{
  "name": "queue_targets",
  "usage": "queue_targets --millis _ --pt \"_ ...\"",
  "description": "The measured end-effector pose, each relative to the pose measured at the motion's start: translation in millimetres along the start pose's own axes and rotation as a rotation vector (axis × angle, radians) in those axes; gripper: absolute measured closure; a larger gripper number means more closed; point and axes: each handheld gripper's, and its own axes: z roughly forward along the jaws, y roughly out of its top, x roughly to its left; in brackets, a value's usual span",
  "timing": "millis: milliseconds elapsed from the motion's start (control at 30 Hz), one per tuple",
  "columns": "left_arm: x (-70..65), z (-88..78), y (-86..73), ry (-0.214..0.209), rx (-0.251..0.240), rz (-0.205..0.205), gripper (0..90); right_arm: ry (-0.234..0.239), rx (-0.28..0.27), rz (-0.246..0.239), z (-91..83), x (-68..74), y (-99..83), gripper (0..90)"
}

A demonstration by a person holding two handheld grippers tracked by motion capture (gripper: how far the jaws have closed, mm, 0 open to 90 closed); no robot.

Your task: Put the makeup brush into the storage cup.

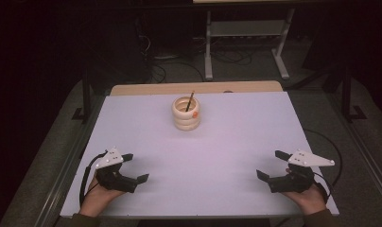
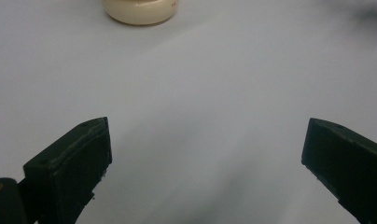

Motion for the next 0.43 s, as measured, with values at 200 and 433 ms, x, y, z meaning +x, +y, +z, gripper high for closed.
queue_targets --millis 200,433 --pt "-0.7 1.6 -0.9 -0.003 0.008 -0.004 1.2 0.001 0.003 0.002 0.3 -0.3 -0.3 0.0" --pt "-1.6 2.4 -0.5 -0.006 0.007 0.001 1.2 0.001 0.004 0.006 0.3 0.0 -0.6 0.0"
